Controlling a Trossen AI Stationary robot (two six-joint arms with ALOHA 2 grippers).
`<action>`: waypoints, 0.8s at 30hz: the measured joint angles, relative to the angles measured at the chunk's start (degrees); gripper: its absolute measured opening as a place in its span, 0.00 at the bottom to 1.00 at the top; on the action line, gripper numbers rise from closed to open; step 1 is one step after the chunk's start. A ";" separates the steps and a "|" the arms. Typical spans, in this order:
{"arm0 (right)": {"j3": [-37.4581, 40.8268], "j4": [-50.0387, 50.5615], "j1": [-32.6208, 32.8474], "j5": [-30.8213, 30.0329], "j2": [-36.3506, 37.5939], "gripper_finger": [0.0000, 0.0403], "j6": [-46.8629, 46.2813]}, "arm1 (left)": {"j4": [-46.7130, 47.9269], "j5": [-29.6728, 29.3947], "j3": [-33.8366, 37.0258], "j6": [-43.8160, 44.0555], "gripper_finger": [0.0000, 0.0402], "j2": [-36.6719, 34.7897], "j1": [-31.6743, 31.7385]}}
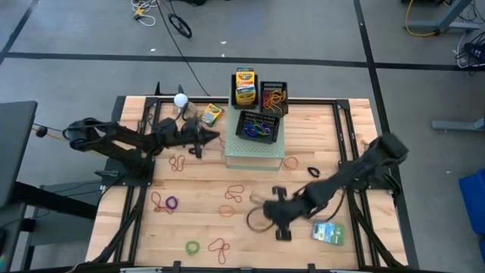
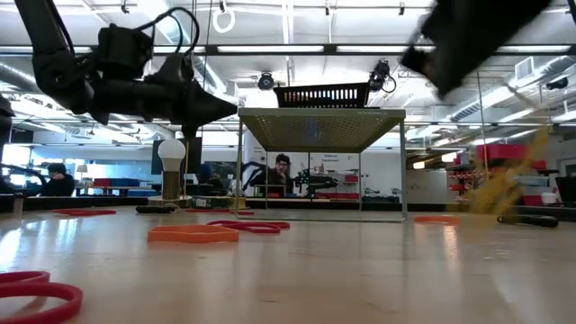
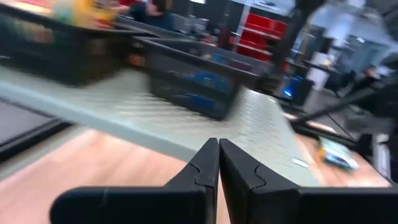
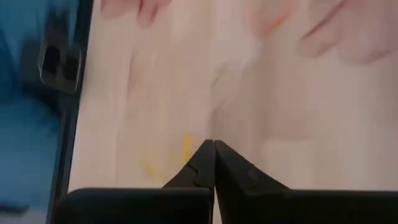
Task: Pick & Place Office Desk Supplies
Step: Put the yellow rubber band into the top right black bin on the shelf
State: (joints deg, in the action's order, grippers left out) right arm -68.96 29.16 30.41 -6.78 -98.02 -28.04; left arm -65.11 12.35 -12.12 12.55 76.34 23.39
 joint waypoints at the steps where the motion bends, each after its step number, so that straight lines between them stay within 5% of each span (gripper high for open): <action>1: -0.01 1.11 -0.66 -1.22 2.16 0.01 0.42 | -0.12 0.93 -0.10 0.60 0.04 0.00 1.89; 8: -0.08 5.54 -9.11 -8.60 17.19 0.01 6.74 | 2.44 13.02 -5.11 4.10 0.04 -0.02 12.80; 15: -0.08 3.17 -25.11 -16.48 29.33 0.01 18.48 | 17.58 16.29 -17.01 -0.70 0.08 -0.02 19.70; 24: -0.10 -8.81 -50.06 -13.11 30.13 0.00 34.98 | 29.93 18.03 -28.47 -7.84 0.08 -0.02 26.71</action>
State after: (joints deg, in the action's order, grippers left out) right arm -69.06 20.36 -19.65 -19.90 -67.89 6.94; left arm -35.18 30.38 -40.59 4.71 76.31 50.10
